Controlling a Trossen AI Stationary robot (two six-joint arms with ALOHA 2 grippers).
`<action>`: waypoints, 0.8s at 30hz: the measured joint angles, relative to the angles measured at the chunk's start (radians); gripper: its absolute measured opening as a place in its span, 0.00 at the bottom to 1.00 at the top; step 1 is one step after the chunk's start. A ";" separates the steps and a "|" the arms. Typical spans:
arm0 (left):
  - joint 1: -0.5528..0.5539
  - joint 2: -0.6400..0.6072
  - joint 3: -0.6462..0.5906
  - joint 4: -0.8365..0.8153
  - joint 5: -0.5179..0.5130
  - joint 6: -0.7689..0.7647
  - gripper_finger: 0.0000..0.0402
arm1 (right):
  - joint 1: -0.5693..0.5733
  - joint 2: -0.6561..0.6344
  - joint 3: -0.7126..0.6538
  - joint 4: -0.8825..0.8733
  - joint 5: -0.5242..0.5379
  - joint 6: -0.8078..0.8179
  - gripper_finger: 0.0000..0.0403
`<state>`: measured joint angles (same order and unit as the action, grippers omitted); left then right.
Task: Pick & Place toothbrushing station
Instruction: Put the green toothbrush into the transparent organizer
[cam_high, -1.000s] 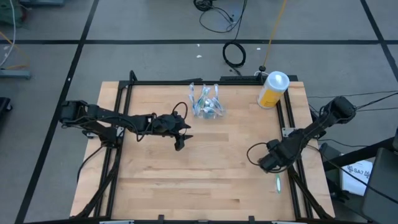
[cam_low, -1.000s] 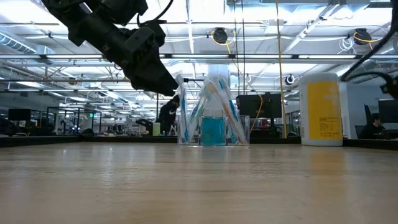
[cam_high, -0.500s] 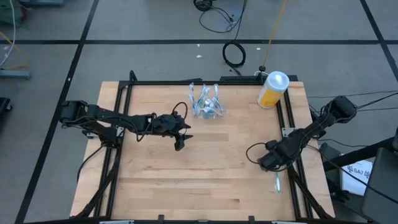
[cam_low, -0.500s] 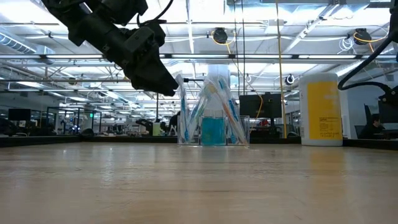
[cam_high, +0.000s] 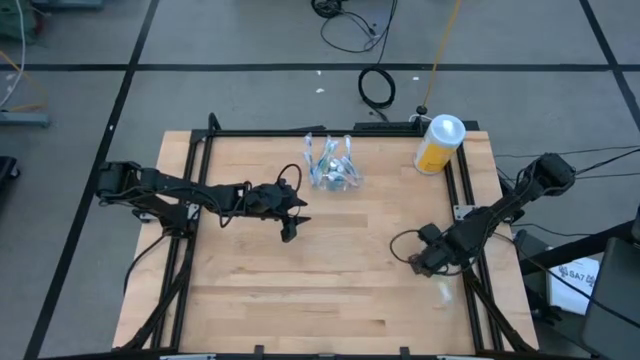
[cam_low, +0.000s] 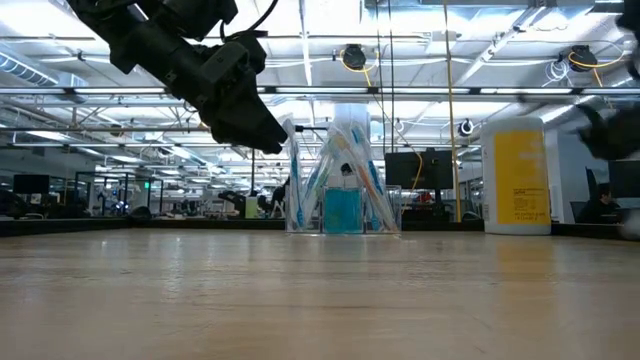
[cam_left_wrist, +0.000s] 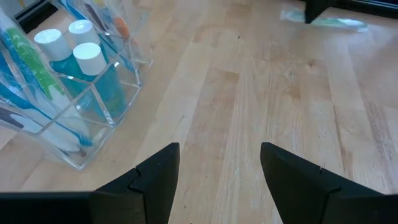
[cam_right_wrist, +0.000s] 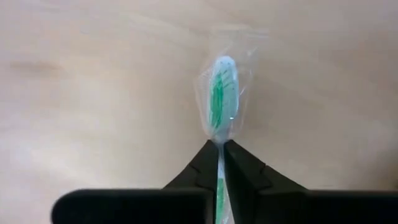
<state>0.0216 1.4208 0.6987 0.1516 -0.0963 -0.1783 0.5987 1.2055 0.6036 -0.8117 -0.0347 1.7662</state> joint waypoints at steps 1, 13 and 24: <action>0.000 0.000 0.000 0.001 0.000 0.000 0.58 | -0.001 -0.016 0.020 0.004 0.038 -0.015 0.02; 0.000 0.000 0.001 0.002 -0.001 0.000 0.58 | -0.062 -0.107 0.079 0.350 0.651 -0.544 0.01; 0.000 0.000 0.001 0.002 -0.002 0.000 0.58 | -0.305 -0.098 0.078 1.085 0.976 -1.534 0.01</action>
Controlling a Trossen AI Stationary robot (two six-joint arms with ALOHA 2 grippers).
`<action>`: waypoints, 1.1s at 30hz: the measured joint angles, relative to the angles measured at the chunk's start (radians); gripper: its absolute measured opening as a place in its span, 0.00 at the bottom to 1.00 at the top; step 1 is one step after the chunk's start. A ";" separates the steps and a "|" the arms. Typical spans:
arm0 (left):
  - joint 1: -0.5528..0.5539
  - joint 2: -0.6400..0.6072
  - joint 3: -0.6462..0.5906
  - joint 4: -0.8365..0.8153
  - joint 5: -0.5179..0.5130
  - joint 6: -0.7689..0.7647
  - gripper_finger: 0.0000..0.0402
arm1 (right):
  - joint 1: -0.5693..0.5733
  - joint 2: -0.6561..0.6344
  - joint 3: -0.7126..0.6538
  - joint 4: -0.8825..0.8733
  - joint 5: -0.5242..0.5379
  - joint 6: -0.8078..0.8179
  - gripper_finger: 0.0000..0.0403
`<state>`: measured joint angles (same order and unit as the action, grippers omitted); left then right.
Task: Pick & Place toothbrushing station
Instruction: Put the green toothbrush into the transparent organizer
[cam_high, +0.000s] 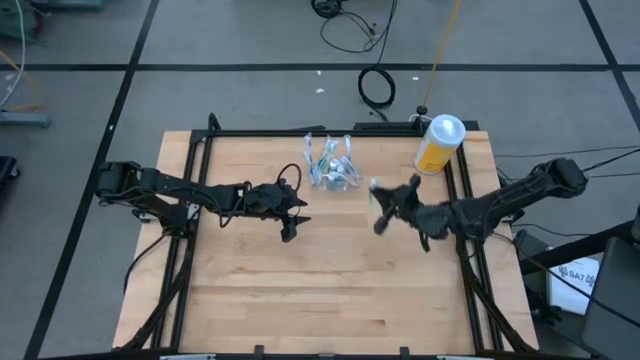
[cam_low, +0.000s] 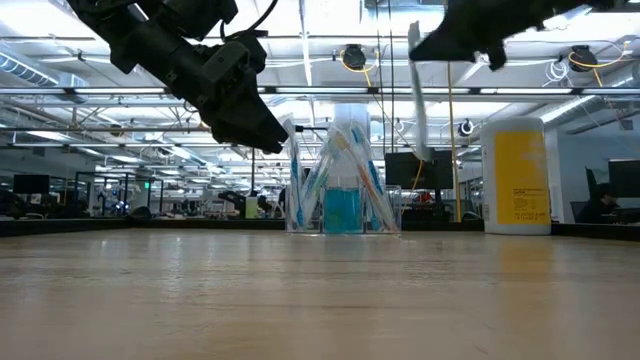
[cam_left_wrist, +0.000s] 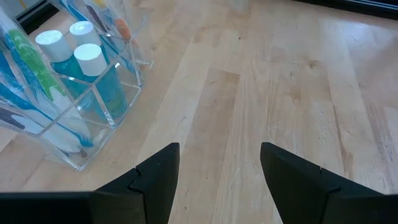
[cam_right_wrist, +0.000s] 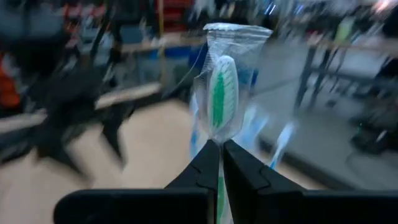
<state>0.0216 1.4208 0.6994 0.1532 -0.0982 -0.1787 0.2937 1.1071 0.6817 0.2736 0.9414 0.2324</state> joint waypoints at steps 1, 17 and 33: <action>0.000 0.000 0.000 0.000 0.000 0.000 0.58 | -0.027 0.002 -0.004 0.065 0.000 -0.060 0.01; 0.000 0.000 0.000 0.000 -0.001 0.000 0.58 | -0.381 0.207 -0.108 0.536 -0.263 -0.400 0.01; 0.000 0.000 0.000 -0.001 -0.002 0.019 0.58 | -0.409 0.346 -0.112 0.675 -0.263 -0.306 0.01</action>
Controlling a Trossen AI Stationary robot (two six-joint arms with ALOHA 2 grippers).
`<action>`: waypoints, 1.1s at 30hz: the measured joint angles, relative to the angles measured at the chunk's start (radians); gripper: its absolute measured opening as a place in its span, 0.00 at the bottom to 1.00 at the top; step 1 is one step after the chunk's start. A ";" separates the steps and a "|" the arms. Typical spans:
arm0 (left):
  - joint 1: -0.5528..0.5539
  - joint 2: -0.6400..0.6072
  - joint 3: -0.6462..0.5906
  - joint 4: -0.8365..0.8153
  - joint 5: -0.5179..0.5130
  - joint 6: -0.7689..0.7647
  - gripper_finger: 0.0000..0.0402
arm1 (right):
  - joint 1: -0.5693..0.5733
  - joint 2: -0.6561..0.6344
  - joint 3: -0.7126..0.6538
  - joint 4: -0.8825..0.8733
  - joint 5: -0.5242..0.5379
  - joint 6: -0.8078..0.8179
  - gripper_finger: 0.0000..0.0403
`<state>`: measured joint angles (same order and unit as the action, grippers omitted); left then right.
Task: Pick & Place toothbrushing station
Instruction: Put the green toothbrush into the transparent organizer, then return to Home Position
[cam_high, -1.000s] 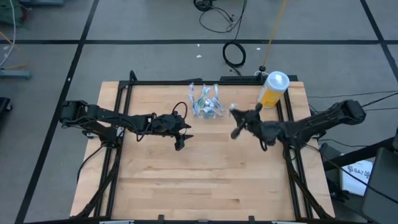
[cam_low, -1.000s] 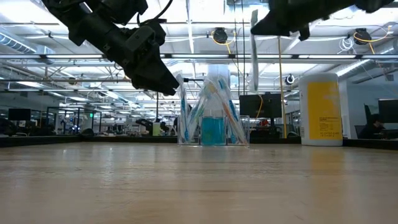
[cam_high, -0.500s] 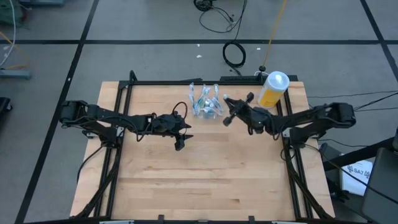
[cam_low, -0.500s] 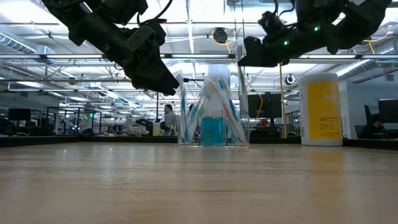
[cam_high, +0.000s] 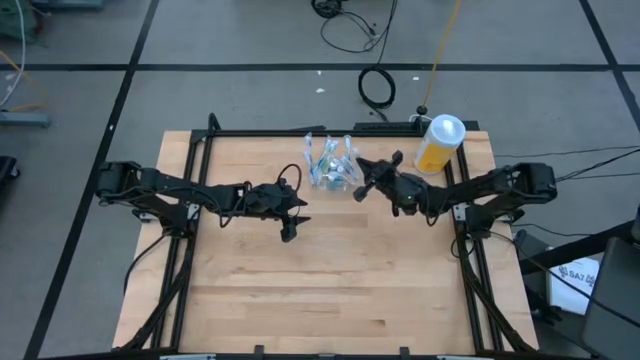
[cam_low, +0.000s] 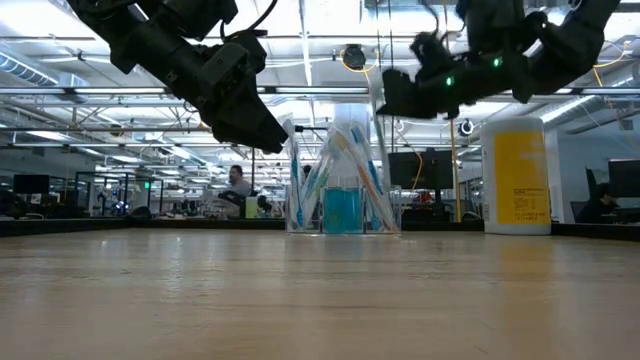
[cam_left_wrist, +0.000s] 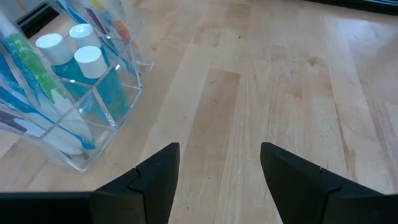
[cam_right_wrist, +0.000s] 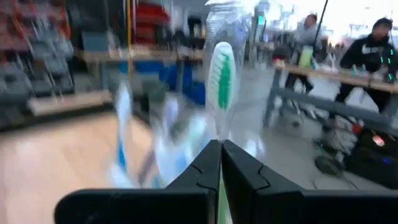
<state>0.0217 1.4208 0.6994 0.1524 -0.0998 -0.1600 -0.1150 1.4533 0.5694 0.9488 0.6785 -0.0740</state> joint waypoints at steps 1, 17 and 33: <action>0.000 0.000 0.000 0.000 0.000 0.000 0.58 | 0.000 -0.004 0.002 0.029 0.000 -0.009 0.01; 0.000 0.000 0.000 -0.008 0.000 -0.003 0.58 | -0.007 0.008 0.003 -0.348 -0.001 0.258 0.00; 0.001 0.000 -0.002 -0.039 -0.012 0.020 0.58 | 0.000 -0.007 0.004 -0.413 -0.004 0.280 0.20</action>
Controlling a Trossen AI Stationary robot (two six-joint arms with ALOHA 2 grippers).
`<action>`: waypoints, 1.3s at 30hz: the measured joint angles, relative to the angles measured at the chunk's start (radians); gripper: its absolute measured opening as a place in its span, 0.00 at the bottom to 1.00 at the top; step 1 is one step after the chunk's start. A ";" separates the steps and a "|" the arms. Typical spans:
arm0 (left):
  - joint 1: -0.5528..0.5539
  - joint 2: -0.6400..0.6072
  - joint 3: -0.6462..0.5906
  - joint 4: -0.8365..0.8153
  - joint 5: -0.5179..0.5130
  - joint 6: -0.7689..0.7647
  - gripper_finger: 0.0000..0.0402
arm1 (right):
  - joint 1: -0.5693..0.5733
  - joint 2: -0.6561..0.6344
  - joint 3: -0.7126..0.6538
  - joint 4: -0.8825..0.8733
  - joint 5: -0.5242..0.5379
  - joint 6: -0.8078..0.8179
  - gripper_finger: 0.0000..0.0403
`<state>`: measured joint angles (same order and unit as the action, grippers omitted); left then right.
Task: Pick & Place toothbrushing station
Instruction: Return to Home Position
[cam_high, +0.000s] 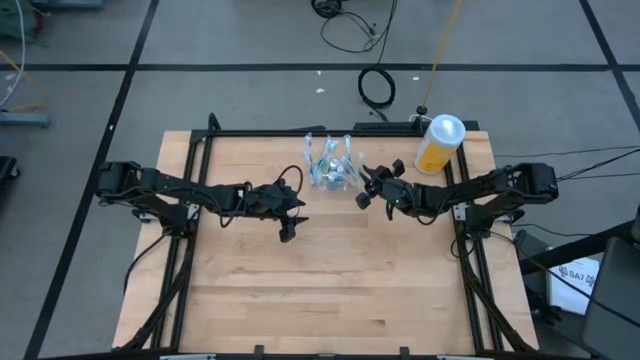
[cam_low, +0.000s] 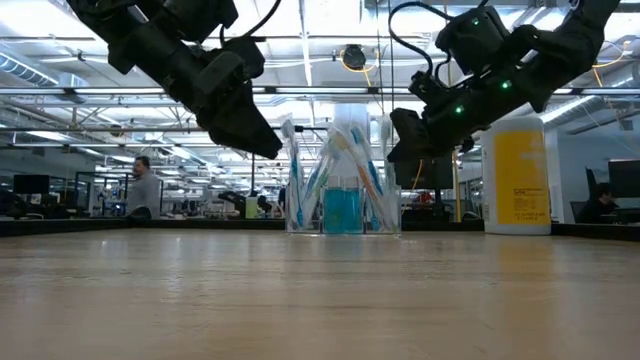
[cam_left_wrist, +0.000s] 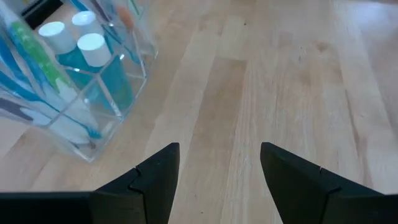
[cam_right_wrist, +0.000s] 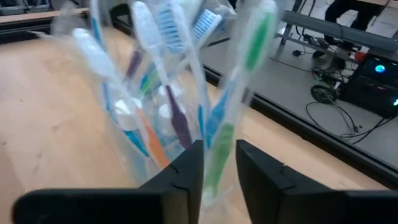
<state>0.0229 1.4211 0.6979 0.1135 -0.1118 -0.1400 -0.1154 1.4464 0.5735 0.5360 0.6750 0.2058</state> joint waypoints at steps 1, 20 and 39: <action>0.002 -0.005 0.000 -0.005 0.000 -0.001 0.58 | 0.006 -0.007 0.000 -0.004 0.000 -0.001 0.23; -0.012 -0.679 -0.031 -0.419 -0.066 0.089 0.58 | 0.235 -0.696 -0.001 -0.615 -0.546 -0.009 0.35; -0.011 -1.376 -0.427 -0.403 -0.075 0.243 0.58 | 0.314 -1.242 -0.488 -0.314 -0.564 -0.162 0.35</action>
<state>0.0116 0.0446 0.2707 -0.2896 -0.1871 0.1031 0.1986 0.2044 0.0854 0.2221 0.1114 0.0435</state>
